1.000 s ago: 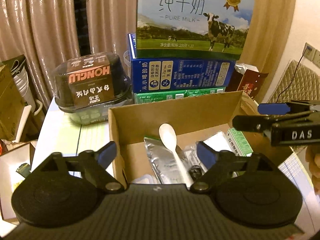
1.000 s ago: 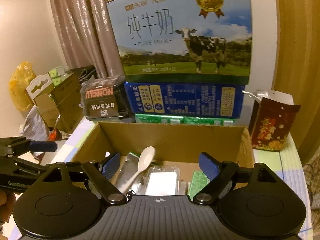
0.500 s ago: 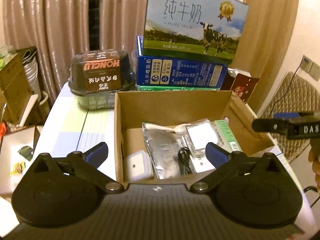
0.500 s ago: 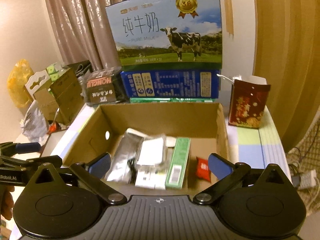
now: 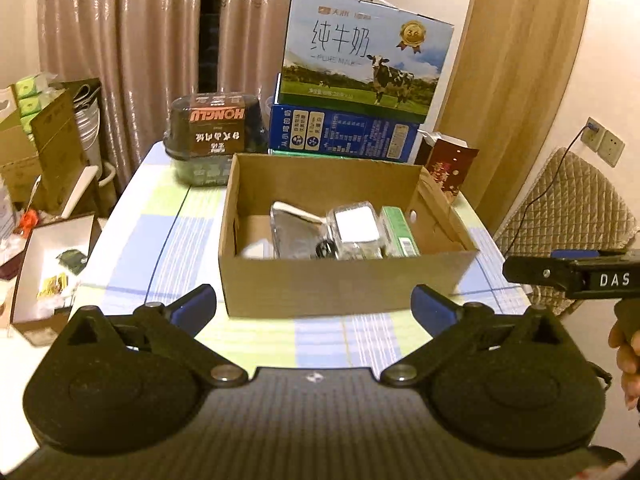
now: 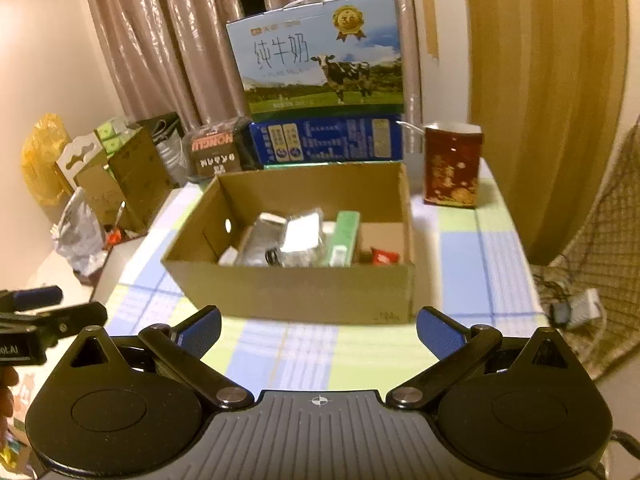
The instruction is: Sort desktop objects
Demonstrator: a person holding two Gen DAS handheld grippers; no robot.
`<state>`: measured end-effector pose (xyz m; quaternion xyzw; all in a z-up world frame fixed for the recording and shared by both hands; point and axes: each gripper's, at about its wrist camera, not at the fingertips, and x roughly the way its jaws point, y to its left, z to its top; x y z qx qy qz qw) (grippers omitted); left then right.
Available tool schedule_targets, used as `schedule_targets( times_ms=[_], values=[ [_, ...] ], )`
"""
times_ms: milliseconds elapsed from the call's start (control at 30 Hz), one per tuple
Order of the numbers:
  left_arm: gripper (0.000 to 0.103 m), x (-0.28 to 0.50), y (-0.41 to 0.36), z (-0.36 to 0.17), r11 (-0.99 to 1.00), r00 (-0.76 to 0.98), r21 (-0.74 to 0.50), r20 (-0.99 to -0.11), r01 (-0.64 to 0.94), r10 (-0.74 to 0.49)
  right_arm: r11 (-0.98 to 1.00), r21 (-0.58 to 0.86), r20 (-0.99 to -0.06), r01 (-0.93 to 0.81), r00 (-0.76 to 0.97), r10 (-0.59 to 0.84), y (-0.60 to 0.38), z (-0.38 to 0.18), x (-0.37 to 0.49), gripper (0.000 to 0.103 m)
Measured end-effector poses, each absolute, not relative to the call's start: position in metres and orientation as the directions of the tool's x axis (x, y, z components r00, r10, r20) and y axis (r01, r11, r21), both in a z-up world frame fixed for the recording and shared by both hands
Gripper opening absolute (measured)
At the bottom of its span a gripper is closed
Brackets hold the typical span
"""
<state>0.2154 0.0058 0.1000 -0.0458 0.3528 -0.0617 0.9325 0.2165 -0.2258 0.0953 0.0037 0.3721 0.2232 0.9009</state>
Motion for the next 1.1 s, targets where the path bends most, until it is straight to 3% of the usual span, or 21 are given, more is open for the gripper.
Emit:
schedule_targets(
  times_ms=[500, 667, 1100],
  values=[
    [0.102, 0.102, -0.025, 0.123, 0.994, 0.771, -0.107, -0.63, 0.037, -0.097, 0.911, 0.152, -0.663, -0.384, 0.644, 0.382, -0.269, 0.11, 0.109, 0.101],
    [0.102, 0.072, -0.041, 0.124, 0.999, 0.789, -0.037, -0.614, 0.005, -0.026, 0.92, 0.106, -0.646, -0.378, 0.677, 0.353, -0.277, 0.115, 0.08, 0.101],
    [0.102, 0.027, -0.057, 0.13, 0.998, 0.8, -0.067, -0.598, 0.019, -0.056, 0.918, 0.138, -0.604, -0.371, 0.703, 0.375, -0.29, 0.125, 0.032, 0.101]
  ],
)
